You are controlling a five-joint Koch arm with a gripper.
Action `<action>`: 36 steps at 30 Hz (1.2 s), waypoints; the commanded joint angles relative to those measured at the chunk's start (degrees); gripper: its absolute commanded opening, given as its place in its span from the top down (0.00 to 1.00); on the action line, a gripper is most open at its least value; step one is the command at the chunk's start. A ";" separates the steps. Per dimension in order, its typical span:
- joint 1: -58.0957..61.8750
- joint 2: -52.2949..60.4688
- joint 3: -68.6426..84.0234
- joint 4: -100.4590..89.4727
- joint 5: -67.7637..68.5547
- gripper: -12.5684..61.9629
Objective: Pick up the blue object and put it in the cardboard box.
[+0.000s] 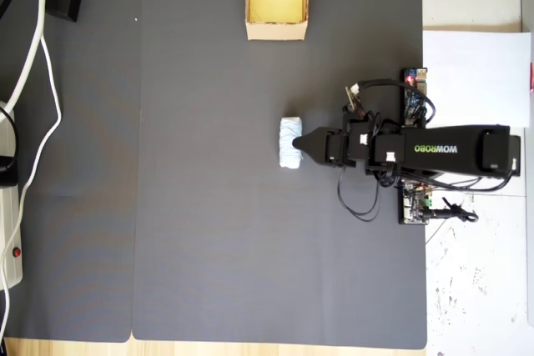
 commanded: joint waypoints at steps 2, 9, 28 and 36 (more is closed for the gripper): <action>-0.62 5.10 2.02 5.98 2.46 0.37; -0.62 5.10 2.11 5.98 2.46 0.37; -0.97 5.10 2.02 4.39 2.37 0.37; -0.88 5.10 1.93 -2.64 2.64 0.37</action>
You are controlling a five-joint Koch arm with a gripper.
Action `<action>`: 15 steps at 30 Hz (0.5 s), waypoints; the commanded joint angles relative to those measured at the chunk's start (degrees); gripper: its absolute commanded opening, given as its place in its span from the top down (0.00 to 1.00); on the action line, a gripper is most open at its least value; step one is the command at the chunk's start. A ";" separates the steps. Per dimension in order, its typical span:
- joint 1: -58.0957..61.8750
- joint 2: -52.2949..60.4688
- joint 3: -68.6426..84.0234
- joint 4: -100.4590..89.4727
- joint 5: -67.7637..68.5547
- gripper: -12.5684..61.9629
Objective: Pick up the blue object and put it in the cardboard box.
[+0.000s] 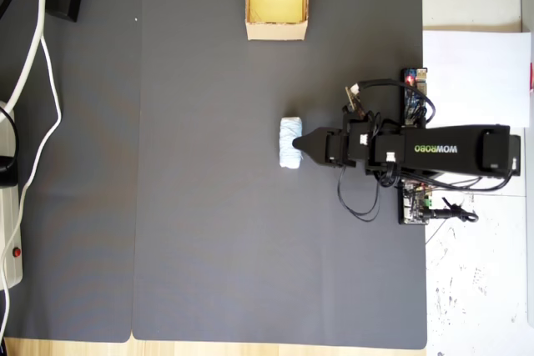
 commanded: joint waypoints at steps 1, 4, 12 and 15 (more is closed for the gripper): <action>-0.53 5.10 1.76 -4.13 2.46 0.37; -0.44 5.10 0.88 -6.94 2.55 0.37; -0.35 5.10 -3.16 -5.01 3.25 0.37; -0.26 5.10 -6.24 3.34 5.98 0.38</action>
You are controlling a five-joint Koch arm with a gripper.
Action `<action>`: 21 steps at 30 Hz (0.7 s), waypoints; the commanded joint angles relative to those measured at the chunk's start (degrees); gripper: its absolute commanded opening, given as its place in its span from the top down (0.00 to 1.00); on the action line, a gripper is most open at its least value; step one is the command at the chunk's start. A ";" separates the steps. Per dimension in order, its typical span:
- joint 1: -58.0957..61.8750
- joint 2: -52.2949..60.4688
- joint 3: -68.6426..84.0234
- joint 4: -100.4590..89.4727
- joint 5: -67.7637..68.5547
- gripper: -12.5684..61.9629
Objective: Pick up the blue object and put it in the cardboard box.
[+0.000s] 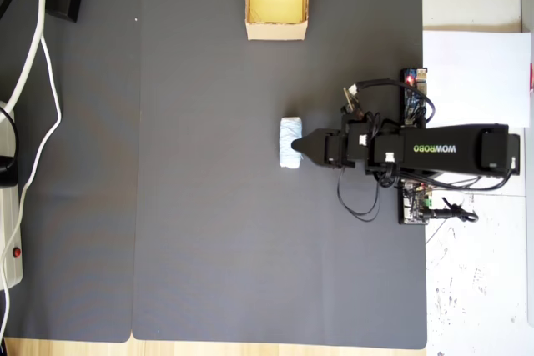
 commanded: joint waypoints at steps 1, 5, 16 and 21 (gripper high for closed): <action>-0.09 5.10 -4.48 4.31 4.92 0.38; -0.09 5.01 -10.81 9.14 5.27 0.38; 1.23 -1.76 -21.53 24.52 5.89 0.39; 2.37 -10.28 -25.66 27.51 5.89 0.39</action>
